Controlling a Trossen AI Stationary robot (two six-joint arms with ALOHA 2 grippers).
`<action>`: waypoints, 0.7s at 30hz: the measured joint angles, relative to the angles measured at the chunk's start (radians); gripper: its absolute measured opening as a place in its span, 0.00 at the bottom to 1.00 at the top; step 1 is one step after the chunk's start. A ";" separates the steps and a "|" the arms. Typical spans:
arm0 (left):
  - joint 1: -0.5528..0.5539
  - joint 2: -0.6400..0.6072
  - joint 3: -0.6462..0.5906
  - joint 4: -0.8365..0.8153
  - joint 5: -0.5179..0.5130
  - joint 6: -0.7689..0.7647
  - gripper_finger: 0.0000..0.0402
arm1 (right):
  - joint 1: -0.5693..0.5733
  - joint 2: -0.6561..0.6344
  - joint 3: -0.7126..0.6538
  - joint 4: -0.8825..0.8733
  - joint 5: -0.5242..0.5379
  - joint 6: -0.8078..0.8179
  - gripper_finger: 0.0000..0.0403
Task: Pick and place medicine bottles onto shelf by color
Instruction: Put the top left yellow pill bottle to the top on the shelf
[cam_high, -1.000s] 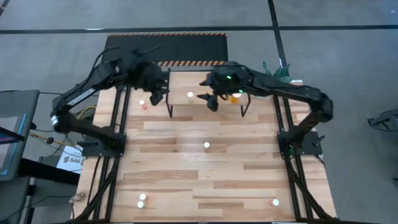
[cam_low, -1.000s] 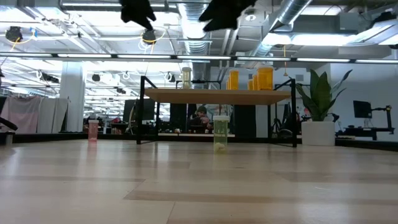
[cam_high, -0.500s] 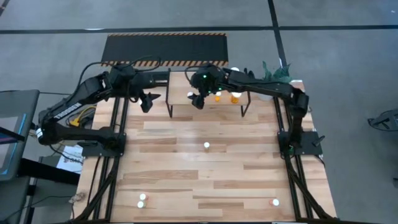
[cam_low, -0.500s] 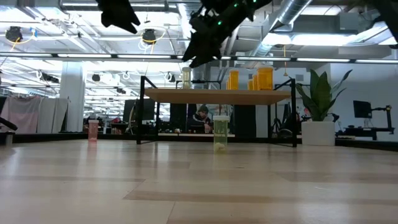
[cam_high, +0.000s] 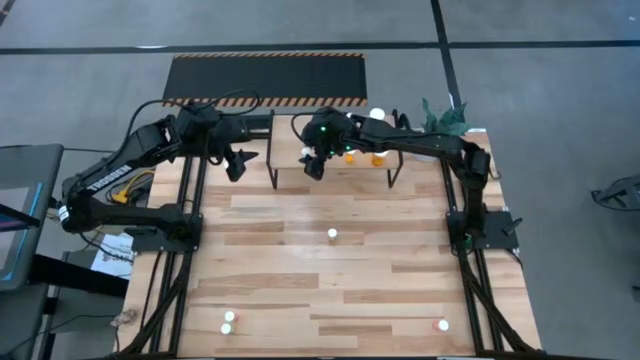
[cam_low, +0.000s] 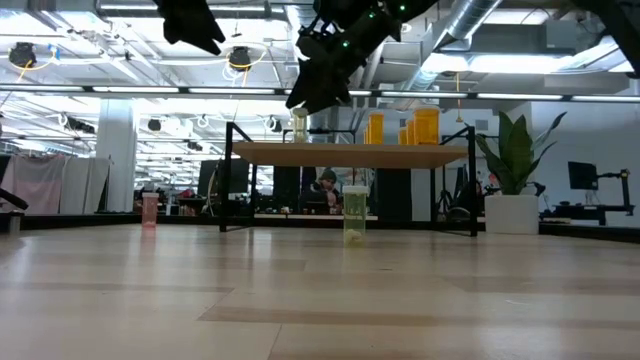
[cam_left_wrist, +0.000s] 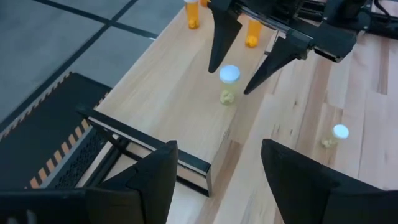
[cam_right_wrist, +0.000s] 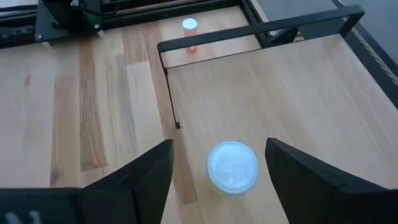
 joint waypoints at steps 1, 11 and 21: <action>0.000 0.000 0.000 0.000 0.000 0.000 0.54 | 0.000 0.000 0.000 -0.004 0.001 0.004 0.66; 0.000 0.000 0.000 -0.001 0.000 0.000 0.54 | -0.004 0.000 0.000 -0.008 0.005 0.018 0.47; 0.000 0.000 0.000 -0.001 -0.001 -0.001 0.54 | -0.004 -0.003 0.000 -0.007 0.007 0.011 0.30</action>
